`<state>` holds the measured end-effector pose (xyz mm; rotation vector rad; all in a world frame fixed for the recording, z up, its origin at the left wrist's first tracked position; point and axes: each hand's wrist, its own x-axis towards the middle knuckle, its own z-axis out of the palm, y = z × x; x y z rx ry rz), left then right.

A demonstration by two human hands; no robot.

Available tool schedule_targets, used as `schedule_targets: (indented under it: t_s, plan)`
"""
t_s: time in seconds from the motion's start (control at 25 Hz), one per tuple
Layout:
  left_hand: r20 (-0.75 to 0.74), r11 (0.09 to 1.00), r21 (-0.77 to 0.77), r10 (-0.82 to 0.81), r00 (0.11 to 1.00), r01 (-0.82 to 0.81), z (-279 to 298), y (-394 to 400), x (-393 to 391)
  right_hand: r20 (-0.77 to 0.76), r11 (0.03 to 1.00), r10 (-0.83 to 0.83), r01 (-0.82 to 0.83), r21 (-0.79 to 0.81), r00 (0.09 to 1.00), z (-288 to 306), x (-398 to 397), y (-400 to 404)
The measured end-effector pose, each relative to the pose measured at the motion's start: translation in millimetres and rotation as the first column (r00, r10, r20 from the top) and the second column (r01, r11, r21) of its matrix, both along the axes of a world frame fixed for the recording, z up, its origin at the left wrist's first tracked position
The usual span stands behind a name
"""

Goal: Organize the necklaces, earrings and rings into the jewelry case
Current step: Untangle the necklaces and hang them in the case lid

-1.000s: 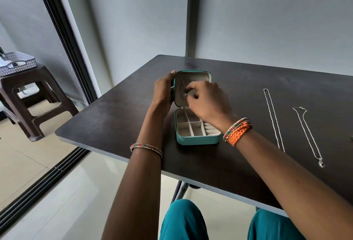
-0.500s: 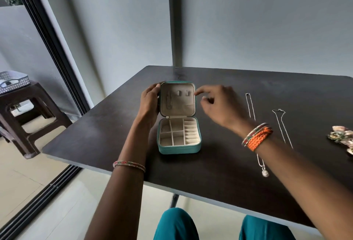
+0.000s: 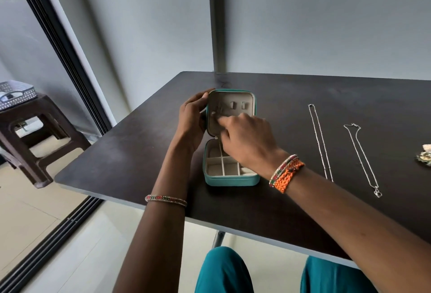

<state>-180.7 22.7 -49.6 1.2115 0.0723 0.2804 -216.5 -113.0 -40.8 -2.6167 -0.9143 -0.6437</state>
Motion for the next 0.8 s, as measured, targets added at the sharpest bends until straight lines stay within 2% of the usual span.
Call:
schedule_targets:
  t_s: [0.12, 0.28, 0.44, 0.64, 0.8]
  plan:
    - [0.016, 1.0, -0.009, -0.006, 1.0, 0.006, 3, -1, -3, 0.044, 0.998, -0.01, 0.007, 0.064, 0.999, 0, -1, -1]
    - [0.029, 0.999, -0.032, 0.001, 1.0, 0.0, 4, -3, -6, -0.047, 0.997, -0.073, 0.074, 0.022, 0.996, -7, -1, 3]
    - [0.021, 1.0, -0.016, -0.013, 1.0, 0.013, 3, -3, -7, -0.107, 0.999, -0.036, 0.039, 0.017, 0.994, -12, -3, 1]
    - [0.023, 0.999, -0.038, -0.017, 1.0, 0.018, 4, -2, -7, 0.001, 0.993, -0.043, 0.042, 0.109, 0.999, -5, 0, -2]
    - [0.015, 0.999, -0.039, -0.013, 1.0, 0.014, 3, -3, -6, -0.065, 0.998, -0.064, 0.065, 0.01, 0.996, -9, 1, 2]
